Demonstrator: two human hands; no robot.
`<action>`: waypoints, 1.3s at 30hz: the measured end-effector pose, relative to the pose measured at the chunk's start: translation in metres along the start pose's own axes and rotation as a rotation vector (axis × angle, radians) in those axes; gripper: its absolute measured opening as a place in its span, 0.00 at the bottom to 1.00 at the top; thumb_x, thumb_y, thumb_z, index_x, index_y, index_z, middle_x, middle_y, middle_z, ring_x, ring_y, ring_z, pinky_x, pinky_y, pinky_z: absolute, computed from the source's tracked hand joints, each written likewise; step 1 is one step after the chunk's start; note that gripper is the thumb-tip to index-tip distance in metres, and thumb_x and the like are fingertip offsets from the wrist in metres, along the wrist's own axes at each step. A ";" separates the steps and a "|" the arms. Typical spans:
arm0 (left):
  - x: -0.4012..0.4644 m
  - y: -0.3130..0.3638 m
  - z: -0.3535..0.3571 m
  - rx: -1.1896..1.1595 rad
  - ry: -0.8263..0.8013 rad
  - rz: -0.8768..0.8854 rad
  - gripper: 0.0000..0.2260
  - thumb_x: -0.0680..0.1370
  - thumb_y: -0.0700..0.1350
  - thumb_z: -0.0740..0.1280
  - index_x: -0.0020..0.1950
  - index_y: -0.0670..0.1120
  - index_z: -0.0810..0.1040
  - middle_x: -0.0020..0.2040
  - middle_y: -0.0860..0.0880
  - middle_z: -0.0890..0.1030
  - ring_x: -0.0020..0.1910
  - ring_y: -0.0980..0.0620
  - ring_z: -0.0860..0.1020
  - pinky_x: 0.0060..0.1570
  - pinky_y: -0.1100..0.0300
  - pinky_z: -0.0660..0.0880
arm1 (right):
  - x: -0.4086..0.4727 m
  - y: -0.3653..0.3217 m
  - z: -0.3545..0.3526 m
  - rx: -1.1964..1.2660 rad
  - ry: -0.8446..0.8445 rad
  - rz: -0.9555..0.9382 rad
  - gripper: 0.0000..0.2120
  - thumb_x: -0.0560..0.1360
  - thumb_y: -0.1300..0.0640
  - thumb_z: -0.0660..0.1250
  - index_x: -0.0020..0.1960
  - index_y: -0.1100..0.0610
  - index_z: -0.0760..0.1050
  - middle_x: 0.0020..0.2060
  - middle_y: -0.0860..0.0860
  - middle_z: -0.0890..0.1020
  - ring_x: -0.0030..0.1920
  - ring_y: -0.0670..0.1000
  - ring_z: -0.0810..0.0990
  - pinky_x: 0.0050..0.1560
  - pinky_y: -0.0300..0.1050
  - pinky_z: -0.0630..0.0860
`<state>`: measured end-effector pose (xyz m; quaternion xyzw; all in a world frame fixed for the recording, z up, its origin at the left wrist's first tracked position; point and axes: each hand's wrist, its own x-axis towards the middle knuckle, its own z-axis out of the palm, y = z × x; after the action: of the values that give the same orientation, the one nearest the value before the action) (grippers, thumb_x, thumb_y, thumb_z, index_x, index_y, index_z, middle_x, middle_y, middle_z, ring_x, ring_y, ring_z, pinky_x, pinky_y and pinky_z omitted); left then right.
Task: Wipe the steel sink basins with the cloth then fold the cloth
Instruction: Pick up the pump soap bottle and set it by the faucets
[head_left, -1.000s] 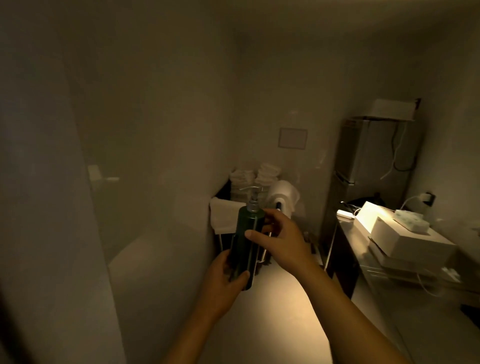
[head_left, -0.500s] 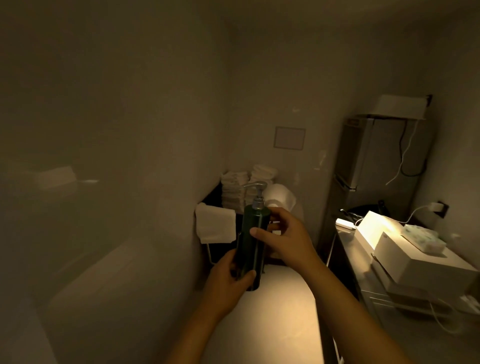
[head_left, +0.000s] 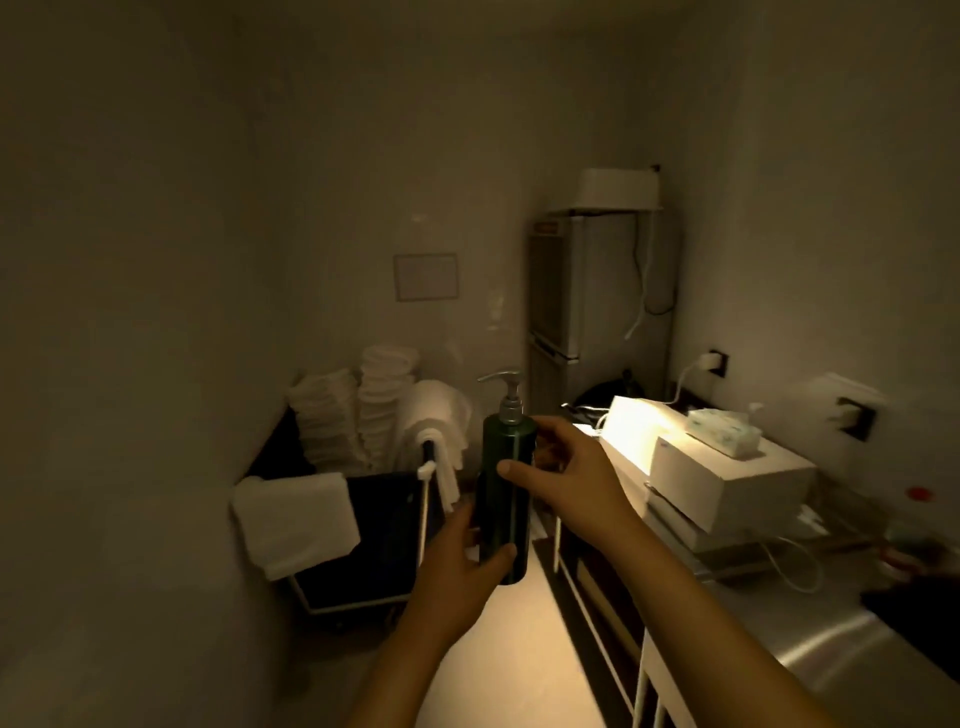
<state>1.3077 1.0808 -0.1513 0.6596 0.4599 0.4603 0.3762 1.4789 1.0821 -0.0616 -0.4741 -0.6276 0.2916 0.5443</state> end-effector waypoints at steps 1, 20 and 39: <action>0.016 -0.002 0.002 -0.007 -0.035 0.009 0.22 0.78 0.46 0.74 0.69 0.62 0.74 0.64 0.56 0.80 0.62 0.59 0.80 0.57 0.65 0.79 | 0.007 0.002 -0.003 -0.001 0.040 0.014 0.25 0.71 0.51 0.79 0.65 0.43 0.74 0.56 0.37 0.81 0.55 0.39 0.80 0.43 0.28 0.76; 0.111 0.053 0.226 -0.182 -0.745 0.206 0.18 0.80 0.40 0.72 0.64 0.57 0.73 0.54 0.64 0.77 0.49 0.79 0.76 0.43 0.77 0.74 | -0.025 0.042 -0.215 -0.335 0.556 0.173 0.29 0.69 0.48 0.80 0.68 0.44 0.75 0.62 0.41 0.81 0.63 0.44 0.78 0.62 0.44 0.76; 0.102 0.101 0.520 -0.156 -1.139 0.312 0.26 0.79 0.49 0.74 0.74 0.63 0.71 0.65 0.59 0.80 0.64 0.60 0.79 0.63 0.55 0.79 | -0.130 0.104 -0.454 -0.420 0.861 0.356 0.25 0.68 0.50 0.81 0.62 0.43 0.77 0.56 0.43 0.83 0.55 0.43 0.82 0.55 0.41 0.79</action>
<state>1.8451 1.1106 -0.1841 0.8329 0.0484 0.1164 0.5389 1.9384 0.9351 -0.0981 -0.7500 -0.3010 0.0256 0.5885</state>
